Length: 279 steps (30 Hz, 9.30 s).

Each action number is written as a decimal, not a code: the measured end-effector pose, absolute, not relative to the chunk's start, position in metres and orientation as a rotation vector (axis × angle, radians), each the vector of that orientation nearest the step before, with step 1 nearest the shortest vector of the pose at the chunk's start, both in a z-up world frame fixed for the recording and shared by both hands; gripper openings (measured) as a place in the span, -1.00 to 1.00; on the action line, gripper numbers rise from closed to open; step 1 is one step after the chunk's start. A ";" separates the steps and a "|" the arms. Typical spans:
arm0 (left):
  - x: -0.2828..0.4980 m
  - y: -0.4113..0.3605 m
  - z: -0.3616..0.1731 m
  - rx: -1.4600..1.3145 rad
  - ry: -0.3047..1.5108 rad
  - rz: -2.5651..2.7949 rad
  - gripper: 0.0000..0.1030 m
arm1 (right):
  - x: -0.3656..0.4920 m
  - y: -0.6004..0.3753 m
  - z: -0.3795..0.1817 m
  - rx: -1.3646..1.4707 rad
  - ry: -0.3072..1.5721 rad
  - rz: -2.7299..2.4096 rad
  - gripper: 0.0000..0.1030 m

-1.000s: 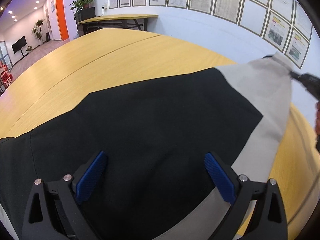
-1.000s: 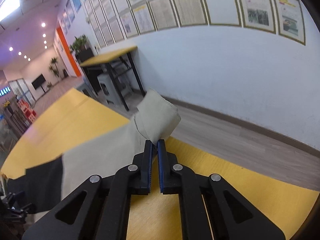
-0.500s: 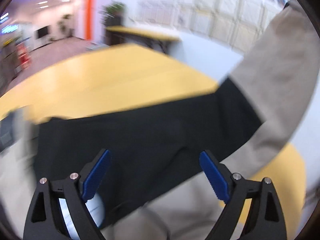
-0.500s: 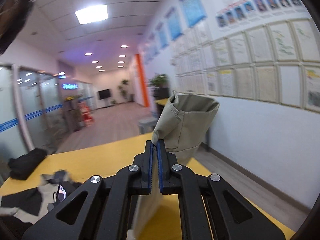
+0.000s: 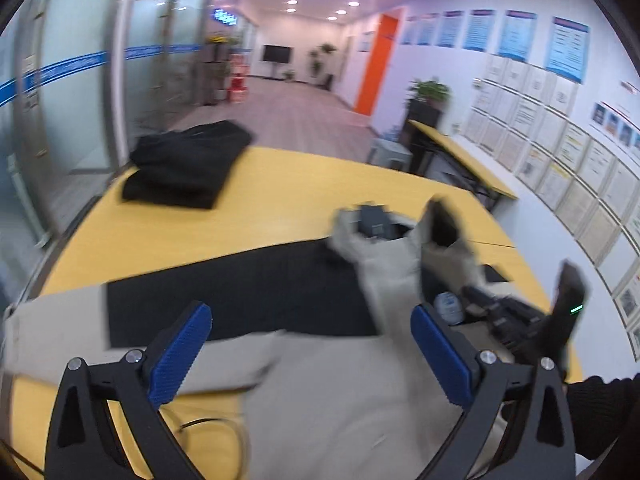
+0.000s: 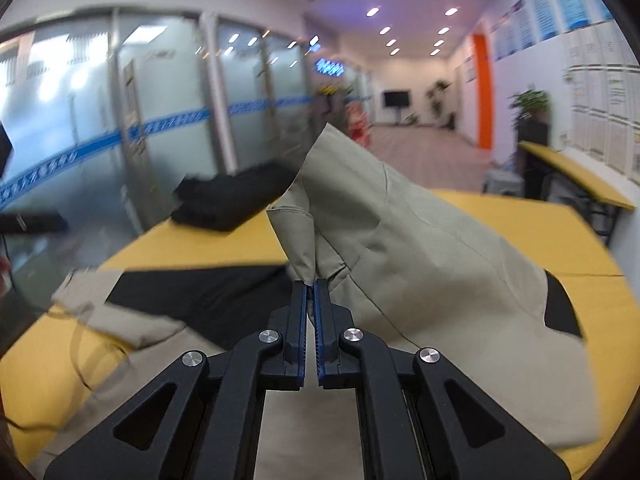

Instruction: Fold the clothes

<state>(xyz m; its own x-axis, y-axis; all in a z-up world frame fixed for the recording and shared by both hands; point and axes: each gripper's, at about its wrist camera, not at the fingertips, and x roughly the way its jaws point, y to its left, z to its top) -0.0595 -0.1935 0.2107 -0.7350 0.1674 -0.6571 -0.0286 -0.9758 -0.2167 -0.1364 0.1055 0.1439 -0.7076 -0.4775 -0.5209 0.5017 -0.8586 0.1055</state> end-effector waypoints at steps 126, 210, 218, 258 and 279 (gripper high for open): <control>-0.132 -0.105 0.043 -1.332 -0.186 2.666 0.58 | -0.166 0.209 0.084 0.867 -0.002 -2.701 -0.96; 0.242 -0.182 0.047 -1.693 -0.303 2.382 -0.78 | 0.219 0.378 0.028 1.249 0.046 -2.431 -0.91; 0.281 -0.213 0.078 -1.633 -0.709 2.284 -0.91 | 0.248 0.373 0.111 1.004 0.058 -2.428 -0.92; -0.253 -0.240 0.070 -1.224 -1.074 2.342 -0.86 | -0.299 0.364 0.109 1.004 -0.207 -2.514 -0.89; -0.285 -0.215 0.044 -1.237 -0.611 2.288 0.54 | -0.320 0.388 0.059 0.987 -0.108 -2.423 0.60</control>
